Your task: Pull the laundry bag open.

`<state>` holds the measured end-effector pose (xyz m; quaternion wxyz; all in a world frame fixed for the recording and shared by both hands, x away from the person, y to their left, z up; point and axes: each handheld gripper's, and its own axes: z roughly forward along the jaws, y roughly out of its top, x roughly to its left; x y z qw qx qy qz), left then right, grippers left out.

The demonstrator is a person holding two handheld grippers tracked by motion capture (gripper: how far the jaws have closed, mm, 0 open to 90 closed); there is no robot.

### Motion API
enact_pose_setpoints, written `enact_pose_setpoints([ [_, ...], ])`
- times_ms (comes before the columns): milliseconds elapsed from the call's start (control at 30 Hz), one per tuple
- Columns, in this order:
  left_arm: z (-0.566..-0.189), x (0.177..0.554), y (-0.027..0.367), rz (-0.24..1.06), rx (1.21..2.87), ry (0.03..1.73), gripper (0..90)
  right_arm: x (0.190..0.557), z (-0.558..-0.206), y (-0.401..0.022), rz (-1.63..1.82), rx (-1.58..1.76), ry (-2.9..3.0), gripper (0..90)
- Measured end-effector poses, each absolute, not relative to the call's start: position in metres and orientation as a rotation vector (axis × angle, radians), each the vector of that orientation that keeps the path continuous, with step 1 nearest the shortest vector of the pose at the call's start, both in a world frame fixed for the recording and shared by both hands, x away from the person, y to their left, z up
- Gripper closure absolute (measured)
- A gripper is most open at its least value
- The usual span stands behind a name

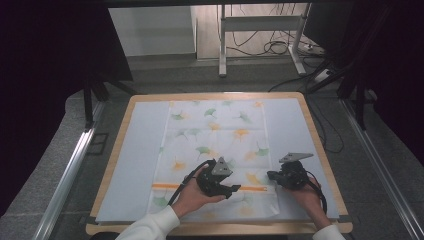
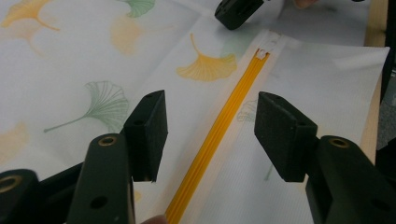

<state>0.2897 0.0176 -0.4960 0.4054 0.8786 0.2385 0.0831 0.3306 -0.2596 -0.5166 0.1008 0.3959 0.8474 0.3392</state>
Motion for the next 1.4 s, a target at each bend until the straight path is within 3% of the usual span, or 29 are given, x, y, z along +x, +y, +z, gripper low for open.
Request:
enact_pose_setpoints([
  [533,-0.491,0.290,-0.011,0.172,2.217,0.530,47.4,0.333,-0.518,-0.266,1.039,1.196,2.533,89.2],
  [867,-0.496,0.302,-0.042,0.164,2.230,0.509,56.5,0.334,-0.519,-0.268,1.066,1.187,2.537,89.4],
  [1400,-0.506,0.312,-0.070,0.156,2.268,0.490,54.2,0.335,-0.520,-0.269,1.083,1.213,2.535,89.4],
])
